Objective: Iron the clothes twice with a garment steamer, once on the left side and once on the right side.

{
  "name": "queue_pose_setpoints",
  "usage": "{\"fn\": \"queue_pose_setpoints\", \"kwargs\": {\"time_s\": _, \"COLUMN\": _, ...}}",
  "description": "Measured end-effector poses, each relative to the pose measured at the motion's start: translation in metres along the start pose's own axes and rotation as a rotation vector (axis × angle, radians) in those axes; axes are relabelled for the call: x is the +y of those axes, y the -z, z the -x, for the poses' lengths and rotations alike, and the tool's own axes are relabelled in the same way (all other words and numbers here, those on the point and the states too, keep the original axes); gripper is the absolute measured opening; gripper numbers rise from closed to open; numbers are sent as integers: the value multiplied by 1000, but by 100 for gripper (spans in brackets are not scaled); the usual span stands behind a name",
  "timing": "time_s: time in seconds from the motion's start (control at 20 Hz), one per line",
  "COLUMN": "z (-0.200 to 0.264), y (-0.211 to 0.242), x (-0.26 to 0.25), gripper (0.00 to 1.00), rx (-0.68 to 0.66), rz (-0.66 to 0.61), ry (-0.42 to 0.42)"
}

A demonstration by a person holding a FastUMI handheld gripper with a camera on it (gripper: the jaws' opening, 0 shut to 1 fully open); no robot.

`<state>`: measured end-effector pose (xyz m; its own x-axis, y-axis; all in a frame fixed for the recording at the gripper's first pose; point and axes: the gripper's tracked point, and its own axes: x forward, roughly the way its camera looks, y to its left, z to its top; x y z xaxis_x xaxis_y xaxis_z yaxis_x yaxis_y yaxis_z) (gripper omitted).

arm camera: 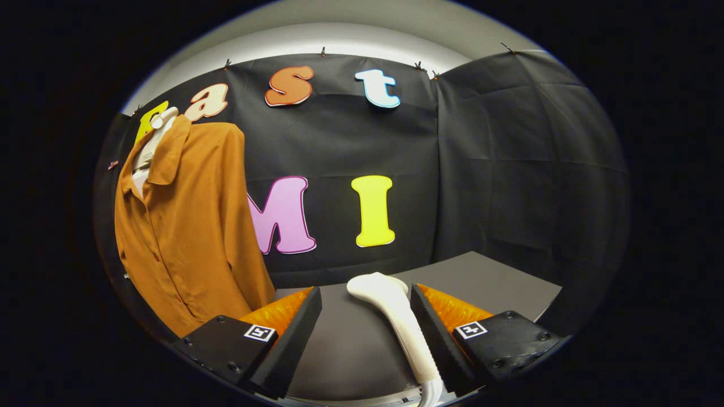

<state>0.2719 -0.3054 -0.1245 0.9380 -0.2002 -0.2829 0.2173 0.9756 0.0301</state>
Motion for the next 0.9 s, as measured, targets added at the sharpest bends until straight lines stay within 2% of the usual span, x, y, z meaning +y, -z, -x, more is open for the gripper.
{"fn": "queue_pose_setpoints", "kwargs": {"time_s": 0.45, "z": -52, "y": 53, "x": -32, "gripper": 98, "rx": 209, "rz": -4, "ry": 18}}
{"fn": "queue_pose_setpoints", "kwargs": {"time_s": 0.9, "z": -63, "y": 78, "x": -40, "gripper": 98, "rx": 345, "rz": -1, "ry": 35}}
